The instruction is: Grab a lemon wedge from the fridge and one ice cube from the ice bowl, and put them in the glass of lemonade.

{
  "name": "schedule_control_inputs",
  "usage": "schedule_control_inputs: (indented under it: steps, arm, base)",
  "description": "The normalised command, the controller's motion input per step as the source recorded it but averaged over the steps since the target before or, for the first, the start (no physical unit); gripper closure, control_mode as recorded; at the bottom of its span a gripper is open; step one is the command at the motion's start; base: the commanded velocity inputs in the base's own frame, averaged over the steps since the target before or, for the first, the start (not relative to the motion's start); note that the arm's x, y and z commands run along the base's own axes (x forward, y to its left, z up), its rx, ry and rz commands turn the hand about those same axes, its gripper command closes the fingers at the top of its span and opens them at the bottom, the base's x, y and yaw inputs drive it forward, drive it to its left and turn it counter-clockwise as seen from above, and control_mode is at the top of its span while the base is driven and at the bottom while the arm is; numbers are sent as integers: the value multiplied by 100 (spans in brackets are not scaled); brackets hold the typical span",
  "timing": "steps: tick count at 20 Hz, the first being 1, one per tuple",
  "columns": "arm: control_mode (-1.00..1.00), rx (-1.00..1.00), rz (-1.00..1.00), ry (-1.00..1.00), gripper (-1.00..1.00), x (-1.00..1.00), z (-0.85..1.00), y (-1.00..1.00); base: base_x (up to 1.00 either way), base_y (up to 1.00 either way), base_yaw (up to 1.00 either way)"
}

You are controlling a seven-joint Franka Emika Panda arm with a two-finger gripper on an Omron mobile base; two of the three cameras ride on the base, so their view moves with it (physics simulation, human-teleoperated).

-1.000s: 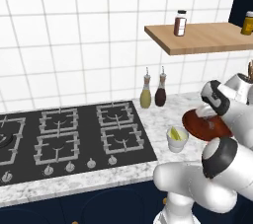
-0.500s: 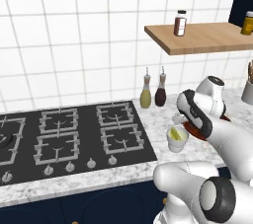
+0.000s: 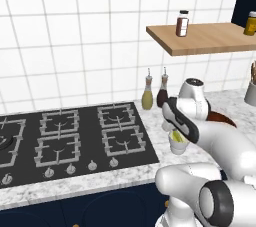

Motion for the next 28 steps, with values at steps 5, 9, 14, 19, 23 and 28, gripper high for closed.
schedule_control_inputs:
  steps: [5,9,14,19,23,28]
  arm:
    - [-100,0,0,6,100,-6,0,-15]
    - [-100,1,-1,0,100,-24,-8,-32]
    - [-100,0,0,0,100,-25,-1,5]
    - [-100,0,0,0,100,0,-16,11]
    - [-100,0,0,0,100,-4,-2,-10]
    - [-100,0,0,0,100,0,0,-1]
  base:
    - [0,0,0]
    - [0,0,0]
    - [0,0,0]
    - [0,0,0]
    - [0,0,0]
    - [0,0,0]
